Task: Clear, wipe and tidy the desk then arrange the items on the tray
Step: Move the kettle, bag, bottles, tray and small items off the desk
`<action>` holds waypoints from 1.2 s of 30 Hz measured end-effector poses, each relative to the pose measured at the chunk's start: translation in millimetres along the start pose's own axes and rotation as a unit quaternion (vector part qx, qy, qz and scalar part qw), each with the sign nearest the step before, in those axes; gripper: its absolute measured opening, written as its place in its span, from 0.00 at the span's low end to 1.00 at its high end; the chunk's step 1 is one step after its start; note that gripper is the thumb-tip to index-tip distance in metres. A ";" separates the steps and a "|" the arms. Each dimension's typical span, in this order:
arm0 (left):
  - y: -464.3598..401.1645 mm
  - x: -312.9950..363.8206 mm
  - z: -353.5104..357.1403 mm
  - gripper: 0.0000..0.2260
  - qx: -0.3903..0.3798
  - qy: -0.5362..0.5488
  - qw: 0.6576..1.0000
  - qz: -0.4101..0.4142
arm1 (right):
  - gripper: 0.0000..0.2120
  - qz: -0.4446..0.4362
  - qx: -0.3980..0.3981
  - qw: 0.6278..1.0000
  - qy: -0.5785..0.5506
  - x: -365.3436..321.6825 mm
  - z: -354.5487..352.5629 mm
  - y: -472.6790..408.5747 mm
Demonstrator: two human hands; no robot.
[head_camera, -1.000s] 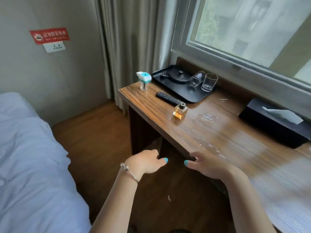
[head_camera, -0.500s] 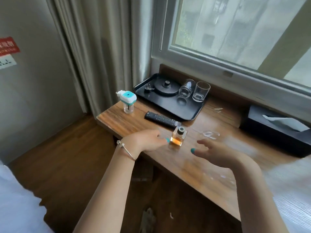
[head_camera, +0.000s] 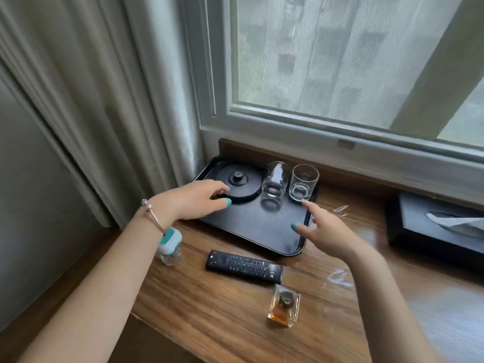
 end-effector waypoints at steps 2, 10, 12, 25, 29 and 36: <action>-18.0 -15.2 -4.6 0.21 0.005 0.021 0.998 0.052 | 0.37 -0.034 0.057 0.997 -0.050 -1.7 -2.9 -7.8; -74.3 -140.2 -12.8 0.44 0.122 -0.043 0.988 0.081 | 0.51 0.075 0.174 0.979 -0.077 39.3 12.7 -35.1; -89.4 -169.8 4.8 0.47 0.105 0.010 0.993 0.044 | 0.52 0.108 0.194 0.974 -0.052 43.0 17.1 -34.8; -127.1 -184.3 46.0 0.48 0.067 0.266 0.956 0.108 | 0.63 0.181 0.194 0.957 -0.117 39.9 37.9 -54.8; -128.9 -187.9 45.9 0.47 0.077 0.320 0.936 0.121 | 0.65 0.166 0.199 0.946 -0.197 33.8 31.3 -54.2; -127.0 -167.4 18.7 0.45 0.096 0.340 0.922 0.161 | 0.65 0.134 0.211 0.939 -0.235 18.9 6.5 -40.2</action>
Point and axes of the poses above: each hand's wrist, its own y-axis away from the middle knuckle, its own z-axis out of the palm, x = y × z, the point moved 10 cm from there along -y, towards the middle knuckle, and after that the axes turned 10 degrees about z, right-handed, at the moved point
